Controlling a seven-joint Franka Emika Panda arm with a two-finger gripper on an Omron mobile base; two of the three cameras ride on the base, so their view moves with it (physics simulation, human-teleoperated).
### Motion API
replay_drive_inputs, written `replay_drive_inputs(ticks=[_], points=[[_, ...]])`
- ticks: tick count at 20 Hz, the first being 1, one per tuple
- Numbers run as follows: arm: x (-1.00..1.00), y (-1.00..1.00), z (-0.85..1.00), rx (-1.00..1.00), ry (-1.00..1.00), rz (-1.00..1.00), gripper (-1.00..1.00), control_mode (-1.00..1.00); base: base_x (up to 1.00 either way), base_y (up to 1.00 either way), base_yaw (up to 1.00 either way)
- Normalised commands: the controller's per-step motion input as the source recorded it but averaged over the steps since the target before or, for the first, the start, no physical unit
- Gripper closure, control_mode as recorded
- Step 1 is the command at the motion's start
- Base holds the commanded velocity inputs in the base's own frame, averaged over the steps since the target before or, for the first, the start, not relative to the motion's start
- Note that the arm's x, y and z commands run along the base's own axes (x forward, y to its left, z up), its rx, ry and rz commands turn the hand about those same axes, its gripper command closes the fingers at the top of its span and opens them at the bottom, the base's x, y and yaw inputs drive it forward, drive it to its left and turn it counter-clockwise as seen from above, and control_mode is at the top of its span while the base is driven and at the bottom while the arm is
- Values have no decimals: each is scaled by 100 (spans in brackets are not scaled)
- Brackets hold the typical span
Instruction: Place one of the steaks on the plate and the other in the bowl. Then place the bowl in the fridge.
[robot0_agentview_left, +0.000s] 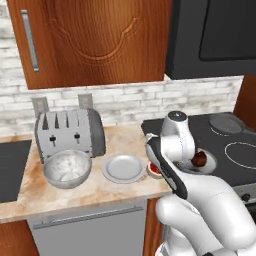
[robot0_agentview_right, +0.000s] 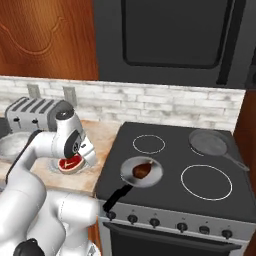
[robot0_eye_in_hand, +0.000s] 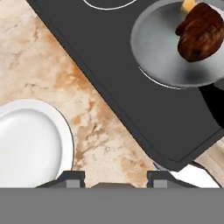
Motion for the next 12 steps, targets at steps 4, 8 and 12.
replay_drive_inputs(ticks=[4,8,12], points=[[0,0,0,0,0,0,100,100,0,73,1],[0,6,0,0,0,1,100,-100,0,29,6],[19,3,0,0,0,3,100,-100,0,0,0]])
